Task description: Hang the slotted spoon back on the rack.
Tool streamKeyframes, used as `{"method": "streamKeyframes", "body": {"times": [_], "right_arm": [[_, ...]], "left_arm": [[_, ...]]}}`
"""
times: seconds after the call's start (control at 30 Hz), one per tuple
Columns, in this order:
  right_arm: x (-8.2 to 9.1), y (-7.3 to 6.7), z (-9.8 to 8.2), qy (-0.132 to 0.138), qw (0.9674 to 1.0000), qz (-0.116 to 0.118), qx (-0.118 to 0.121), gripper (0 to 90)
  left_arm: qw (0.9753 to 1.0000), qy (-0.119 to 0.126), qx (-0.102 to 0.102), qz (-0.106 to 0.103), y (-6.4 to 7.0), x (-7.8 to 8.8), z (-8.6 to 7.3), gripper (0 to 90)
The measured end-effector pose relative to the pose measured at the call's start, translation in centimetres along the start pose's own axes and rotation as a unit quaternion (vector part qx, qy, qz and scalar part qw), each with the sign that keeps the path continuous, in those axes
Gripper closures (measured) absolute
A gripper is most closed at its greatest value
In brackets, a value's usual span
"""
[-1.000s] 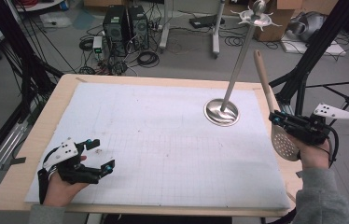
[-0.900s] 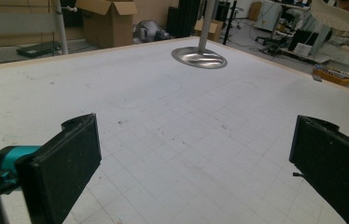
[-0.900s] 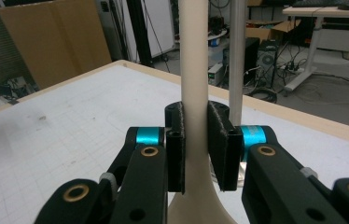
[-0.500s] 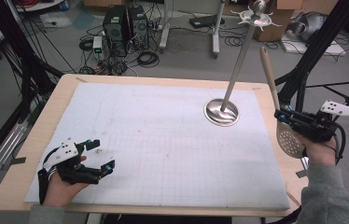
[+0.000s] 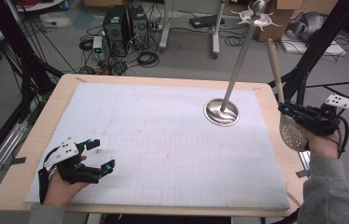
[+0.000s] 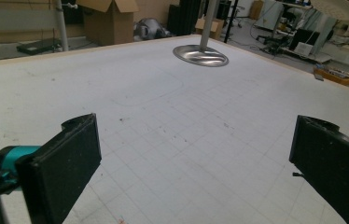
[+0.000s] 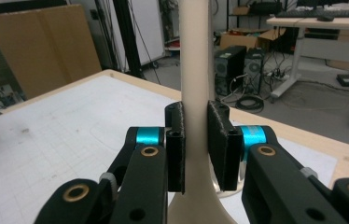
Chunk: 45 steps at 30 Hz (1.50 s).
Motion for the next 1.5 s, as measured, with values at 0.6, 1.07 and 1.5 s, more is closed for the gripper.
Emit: {"method": "streamKeyframes", "body": {"times": [0.6,1.07,1.5], "right_arm": [[0.4,0.3,1.2,0.027,0.9996,-0.002,-0.001,78.1],[0.5,0.6,2.3,0.037,0.9992,-0.01,-0.006,78.1],[0.7,1.3,3.1,0.043,0.9987,-0.015,-0.021,78.1]], "left_arm": [[1.0,-0.002,0.002,0.004,-0.1,0.2,-0.2,2.4],[0.9999,-0.003,0.007,0.01,-0.6,0.5,-0.3,2.4],[0.9999,0.0,0.01,0.004,-0.6,0.6,-0.3,2.4]]}}
Point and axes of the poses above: each handheld gripper's, and its own axes: x roughly backward along the jaws, z roughly out of its top, y roughly to its right, the point moved 3 cm from there along -x, roughly forward along the jaws, and after that the axes turned 11 degrees about z, right-handed, at the moved point
